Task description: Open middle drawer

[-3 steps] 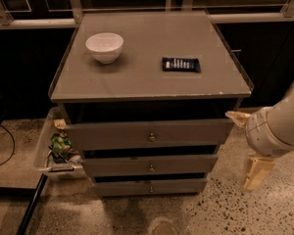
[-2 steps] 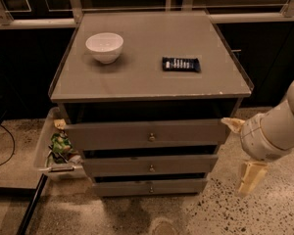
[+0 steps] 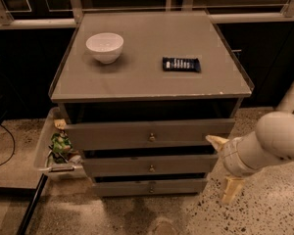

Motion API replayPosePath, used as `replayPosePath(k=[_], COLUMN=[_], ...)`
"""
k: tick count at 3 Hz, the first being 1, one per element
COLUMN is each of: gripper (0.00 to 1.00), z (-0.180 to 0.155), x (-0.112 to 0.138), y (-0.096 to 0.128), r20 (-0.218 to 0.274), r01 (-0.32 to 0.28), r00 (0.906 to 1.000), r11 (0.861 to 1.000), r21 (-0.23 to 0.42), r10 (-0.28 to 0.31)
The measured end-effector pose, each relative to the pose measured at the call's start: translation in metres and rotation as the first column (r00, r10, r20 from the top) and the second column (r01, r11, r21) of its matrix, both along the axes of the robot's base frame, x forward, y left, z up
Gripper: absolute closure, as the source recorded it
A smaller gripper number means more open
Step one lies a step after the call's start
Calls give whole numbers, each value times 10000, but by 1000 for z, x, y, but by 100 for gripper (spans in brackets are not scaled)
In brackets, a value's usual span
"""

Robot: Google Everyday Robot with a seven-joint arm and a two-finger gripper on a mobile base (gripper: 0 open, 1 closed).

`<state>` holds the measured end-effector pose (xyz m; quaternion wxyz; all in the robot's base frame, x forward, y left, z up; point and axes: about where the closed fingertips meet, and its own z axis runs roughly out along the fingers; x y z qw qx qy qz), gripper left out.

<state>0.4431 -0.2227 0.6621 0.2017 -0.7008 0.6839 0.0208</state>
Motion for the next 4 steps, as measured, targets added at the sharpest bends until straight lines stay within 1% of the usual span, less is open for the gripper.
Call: replayPosePath(k=[1,2,3,4], gripper=[0,0,0,0], z=[-41,-92,-99,-120], x=[16,30,30,39], y=[0,-6,-2,-4], r20=[495,447,333,-212], r01=[-459,-640,-656,-86], r00=[9978,9970,9974,9997], r11=[9988,9974,9971,9904], r21=[167,328,389,1377], r10=[450,625,644,117])
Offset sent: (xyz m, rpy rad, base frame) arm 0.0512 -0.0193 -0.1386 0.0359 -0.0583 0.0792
